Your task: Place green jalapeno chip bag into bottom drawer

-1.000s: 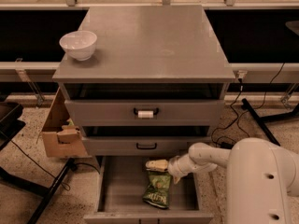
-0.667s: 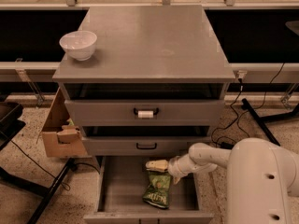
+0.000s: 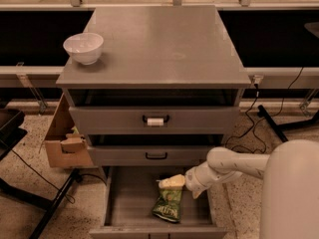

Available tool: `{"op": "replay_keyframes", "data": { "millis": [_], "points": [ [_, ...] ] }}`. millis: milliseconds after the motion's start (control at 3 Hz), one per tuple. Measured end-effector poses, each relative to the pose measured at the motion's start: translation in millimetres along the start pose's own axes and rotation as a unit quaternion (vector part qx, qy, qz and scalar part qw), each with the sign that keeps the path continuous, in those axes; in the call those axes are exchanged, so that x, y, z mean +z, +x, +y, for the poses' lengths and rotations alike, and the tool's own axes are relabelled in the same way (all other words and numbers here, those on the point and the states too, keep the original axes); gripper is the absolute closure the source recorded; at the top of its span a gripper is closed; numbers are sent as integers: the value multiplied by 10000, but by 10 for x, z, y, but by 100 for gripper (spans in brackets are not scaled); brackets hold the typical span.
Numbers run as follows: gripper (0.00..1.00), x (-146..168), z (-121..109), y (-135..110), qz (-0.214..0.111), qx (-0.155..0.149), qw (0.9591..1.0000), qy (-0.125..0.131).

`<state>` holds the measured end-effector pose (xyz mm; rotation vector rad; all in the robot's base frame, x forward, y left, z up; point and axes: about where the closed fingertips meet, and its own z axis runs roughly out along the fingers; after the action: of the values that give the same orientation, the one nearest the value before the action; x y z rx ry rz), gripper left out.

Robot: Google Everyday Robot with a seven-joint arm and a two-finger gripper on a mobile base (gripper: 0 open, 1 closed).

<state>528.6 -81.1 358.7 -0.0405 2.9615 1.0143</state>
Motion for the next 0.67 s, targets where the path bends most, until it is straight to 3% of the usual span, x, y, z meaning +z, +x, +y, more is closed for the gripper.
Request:
{"op": "replay_keyframes", "data": {
  "millis": [333,667],
  "points": [
    [0,-586,209,465,524,-517,9966,382],
    [0,-1192,343,1002,767,-564,9929,712]
  ]
}}
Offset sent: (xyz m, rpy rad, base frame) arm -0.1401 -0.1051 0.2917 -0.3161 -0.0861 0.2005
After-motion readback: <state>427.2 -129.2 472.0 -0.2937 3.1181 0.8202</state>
